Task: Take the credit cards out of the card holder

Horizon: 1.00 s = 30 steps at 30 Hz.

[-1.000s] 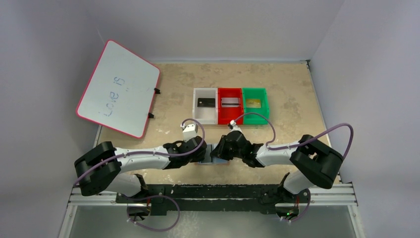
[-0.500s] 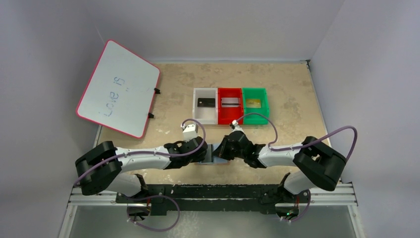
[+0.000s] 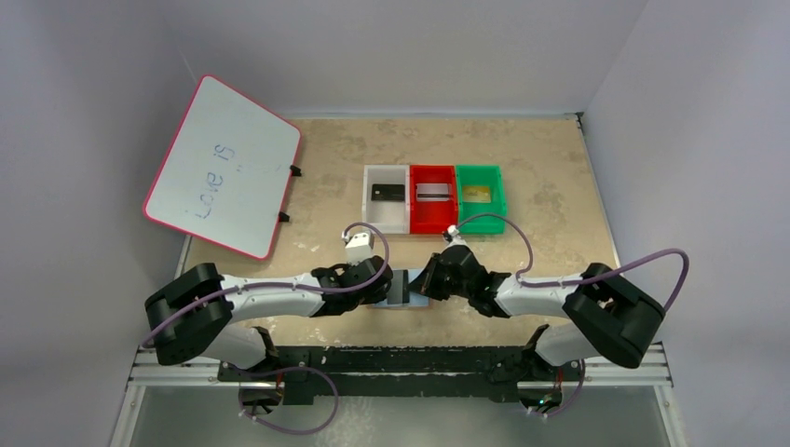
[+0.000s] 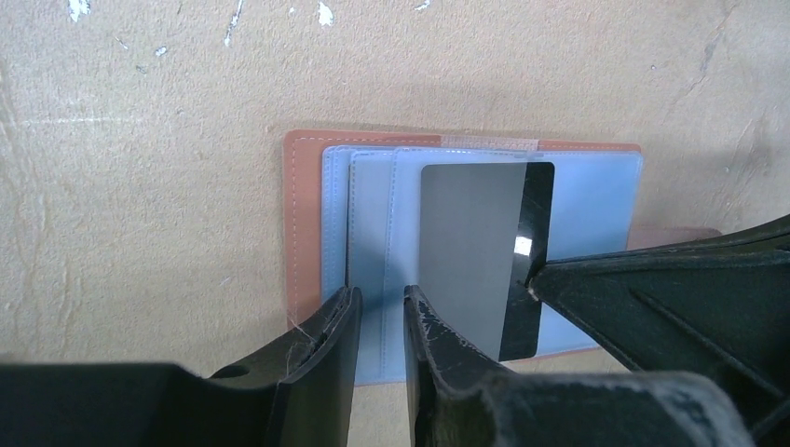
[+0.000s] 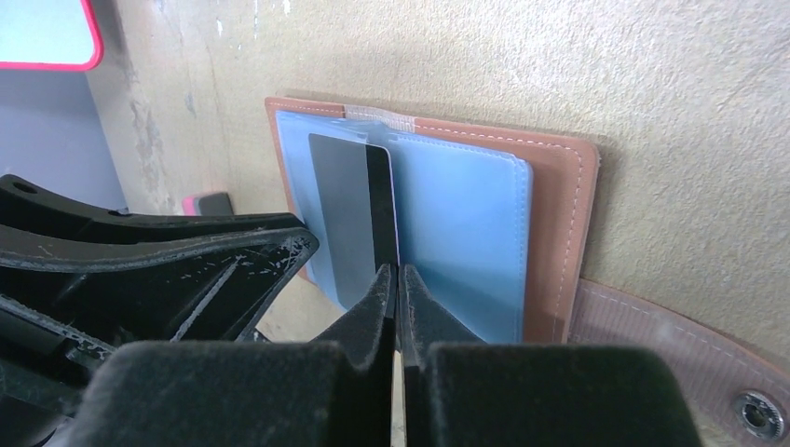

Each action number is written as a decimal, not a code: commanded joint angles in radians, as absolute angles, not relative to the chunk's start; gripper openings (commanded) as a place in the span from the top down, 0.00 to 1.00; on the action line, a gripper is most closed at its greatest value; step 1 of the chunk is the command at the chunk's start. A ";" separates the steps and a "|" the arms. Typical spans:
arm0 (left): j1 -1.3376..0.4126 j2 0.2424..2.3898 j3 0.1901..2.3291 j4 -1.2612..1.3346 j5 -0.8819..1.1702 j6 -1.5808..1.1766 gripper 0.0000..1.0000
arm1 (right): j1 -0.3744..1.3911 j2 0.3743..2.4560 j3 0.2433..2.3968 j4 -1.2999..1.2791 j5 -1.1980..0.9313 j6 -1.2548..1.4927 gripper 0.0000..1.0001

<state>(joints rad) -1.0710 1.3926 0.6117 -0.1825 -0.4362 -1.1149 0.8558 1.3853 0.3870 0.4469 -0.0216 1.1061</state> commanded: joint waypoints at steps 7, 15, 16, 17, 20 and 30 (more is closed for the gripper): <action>-1.080 1.425 0.629 -0.232 -0.426 -1.096 0.77 | 0.850 1.427 0.389 0.539 -0.077 1.084 0.83; -1.086 1.444 0.637 -0.235 -0.421 -1.087 0.86 | 0.850 1.444 0.401 0.576 -0.086 1.082 0.77; -1.086 1.446 0.639 -0.235 -0.420 -1.085 0.87 | 0.850 1.447 0.404 0.582 -0.091 1.081 0.78; -1.085 1.449 0.641 -0.235 -0.422 -1.084 0.87 | 0.849 1.451 0.407 0.581 -0.095 1.081 0.80; -1.087 1.452 0.646 -0.244 -0.429 -1.091 0.89 | 0.848 1.450 0.410 0.559 -0.082 1.088 0.90; -1.088 1.455 0.644 -0.267 -0.467 -1.119 0.93 | 0.806 1.371 0.345 0.520 -0.078 1.079 0.97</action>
